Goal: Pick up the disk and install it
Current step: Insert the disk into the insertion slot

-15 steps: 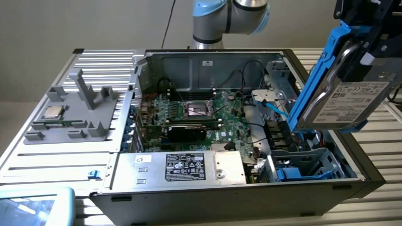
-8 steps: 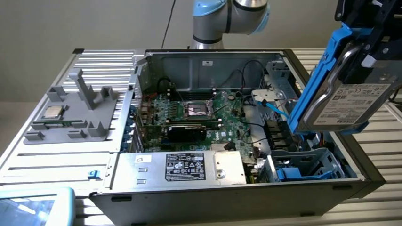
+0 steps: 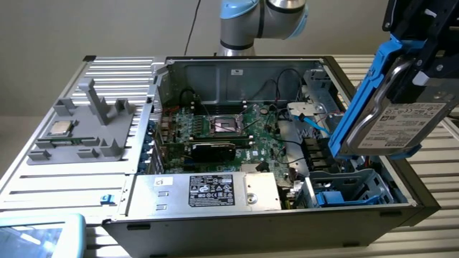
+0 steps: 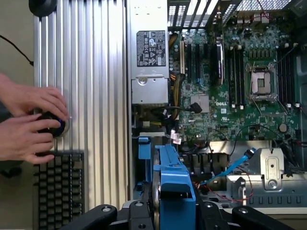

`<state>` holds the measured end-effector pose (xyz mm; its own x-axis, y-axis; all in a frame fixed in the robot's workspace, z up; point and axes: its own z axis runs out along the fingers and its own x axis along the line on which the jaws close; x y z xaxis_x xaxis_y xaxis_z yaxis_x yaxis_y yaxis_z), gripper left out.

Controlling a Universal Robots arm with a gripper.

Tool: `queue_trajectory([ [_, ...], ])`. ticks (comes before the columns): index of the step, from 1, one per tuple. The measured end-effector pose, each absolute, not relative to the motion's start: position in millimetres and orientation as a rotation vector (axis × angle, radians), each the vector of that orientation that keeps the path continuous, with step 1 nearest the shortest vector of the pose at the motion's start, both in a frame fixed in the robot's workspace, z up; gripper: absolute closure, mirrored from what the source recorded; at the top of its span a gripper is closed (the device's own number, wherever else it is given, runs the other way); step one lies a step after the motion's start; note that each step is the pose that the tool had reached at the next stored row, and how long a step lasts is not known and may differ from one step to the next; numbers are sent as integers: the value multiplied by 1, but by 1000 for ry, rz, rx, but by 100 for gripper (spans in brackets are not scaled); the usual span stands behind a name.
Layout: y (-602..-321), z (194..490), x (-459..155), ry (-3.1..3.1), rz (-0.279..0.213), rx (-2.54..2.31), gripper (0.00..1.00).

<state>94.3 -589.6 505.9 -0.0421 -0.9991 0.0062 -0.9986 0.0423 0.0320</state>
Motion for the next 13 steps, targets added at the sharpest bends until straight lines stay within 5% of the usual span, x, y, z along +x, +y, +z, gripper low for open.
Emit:
queue_trajectory([
  [13,-590,502,94,-2253,-29,2151,63],
])
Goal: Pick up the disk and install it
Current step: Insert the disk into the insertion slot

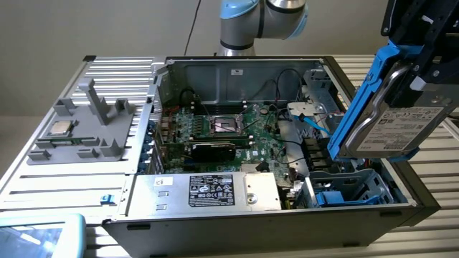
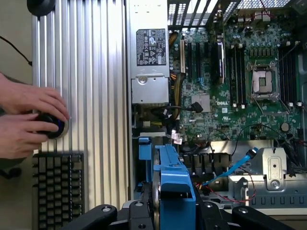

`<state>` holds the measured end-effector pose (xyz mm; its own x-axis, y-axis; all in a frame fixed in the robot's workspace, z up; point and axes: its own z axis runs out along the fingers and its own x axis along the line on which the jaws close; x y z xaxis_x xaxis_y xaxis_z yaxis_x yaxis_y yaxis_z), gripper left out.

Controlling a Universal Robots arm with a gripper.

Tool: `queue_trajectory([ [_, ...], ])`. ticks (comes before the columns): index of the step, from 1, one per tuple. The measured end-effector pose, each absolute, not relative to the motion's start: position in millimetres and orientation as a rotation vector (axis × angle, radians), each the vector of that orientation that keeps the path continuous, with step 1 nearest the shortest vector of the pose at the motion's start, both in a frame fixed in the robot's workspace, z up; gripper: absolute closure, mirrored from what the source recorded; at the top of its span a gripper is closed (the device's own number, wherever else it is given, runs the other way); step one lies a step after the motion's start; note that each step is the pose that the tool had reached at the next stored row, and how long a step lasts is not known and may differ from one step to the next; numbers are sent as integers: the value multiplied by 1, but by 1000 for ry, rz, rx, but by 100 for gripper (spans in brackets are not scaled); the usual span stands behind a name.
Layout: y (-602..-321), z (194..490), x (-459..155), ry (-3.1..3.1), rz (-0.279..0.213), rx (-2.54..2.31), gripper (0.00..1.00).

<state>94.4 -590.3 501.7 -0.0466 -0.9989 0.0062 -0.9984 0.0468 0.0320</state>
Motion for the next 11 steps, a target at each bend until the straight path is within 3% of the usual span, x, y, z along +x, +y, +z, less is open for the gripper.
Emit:
queue_trajectory([
  [11,-590,498,94,-2253,-30,2151,63],
])
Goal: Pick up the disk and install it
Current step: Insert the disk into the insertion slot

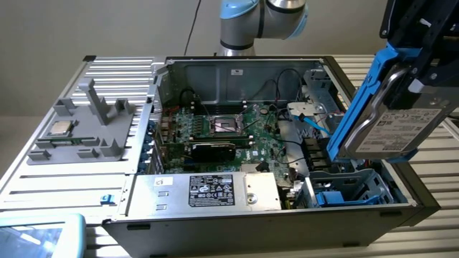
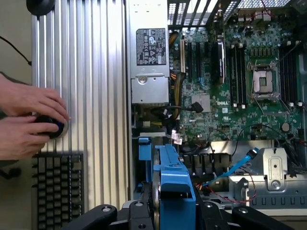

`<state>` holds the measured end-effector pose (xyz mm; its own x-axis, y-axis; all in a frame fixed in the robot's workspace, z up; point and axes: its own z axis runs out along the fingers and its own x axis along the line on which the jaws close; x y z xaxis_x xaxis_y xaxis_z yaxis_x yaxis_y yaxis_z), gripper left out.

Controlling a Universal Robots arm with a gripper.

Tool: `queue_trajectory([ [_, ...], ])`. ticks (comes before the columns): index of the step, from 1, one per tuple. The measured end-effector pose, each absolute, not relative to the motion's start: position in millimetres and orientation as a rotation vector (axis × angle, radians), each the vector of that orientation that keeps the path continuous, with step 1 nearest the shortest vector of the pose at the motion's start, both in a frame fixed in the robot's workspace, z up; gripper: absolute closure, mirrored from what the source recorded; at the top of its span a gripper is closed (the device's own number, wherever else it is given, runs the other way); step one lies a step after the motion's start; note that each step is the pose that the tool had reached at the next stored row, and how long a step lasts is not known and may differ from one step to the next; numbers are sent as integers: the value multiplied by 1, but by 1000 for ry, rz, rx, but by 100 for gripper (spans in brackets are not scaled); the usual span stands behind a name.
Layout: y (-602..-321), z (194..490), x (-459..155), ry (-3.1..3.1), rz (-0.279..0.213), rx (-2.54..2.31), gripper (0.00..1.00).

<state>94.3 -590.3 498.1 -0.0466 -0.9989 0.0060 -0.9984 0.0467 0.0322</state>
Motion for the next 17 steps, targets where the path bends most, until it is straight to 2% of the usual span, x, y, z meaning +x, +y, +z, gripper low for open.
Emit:
queue_trajectory([
  [13,-590,476,94,-2252,-31,2149,63],
  [17,-590,472,94,-2258,-45,2155,63],
])
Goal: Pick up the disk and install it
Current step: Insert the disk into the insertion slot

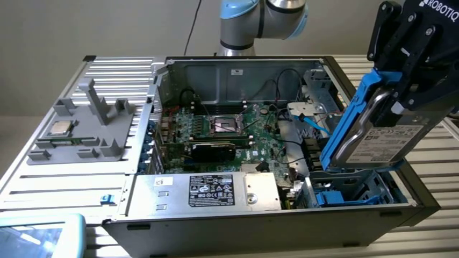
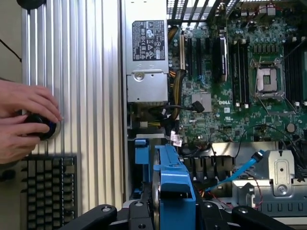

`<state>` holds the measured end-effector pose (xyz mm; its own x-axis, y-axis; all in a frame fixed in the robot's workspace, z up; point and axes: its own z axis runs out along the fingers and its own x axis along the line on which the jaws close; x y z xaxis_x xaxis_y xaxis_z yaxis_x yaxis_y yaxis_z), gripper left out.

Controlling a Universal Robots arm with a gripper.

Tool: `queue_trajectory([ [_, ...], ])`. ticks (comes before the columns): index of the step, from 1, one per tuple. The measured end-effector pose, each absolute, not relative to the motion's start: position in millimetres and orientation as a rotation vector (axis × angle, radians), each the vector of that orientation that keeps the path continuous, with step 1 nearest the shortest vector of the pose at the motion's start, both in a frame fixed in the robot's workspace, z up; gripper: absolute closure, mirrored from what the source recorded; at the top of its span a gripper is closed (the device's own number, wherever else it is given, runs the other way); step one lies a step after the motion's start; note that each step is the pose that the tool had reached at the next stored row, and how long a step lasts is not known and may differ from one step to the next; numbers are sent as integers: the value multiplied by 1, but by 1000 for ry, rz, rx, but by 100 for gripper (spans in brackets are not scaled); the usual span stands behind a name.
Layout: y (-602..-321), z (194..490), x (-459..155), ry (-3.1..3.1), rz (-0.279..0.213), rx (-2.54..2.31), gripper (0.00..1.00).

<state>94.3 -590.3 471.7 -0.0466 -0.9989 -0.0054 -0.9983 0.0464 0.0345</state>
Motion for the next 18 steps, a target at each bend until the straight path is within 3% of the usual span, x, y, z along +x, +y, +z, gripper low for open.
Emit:
queue_trajectory([
  [18,-591,450,94,-2258,-46,2156,63],
])
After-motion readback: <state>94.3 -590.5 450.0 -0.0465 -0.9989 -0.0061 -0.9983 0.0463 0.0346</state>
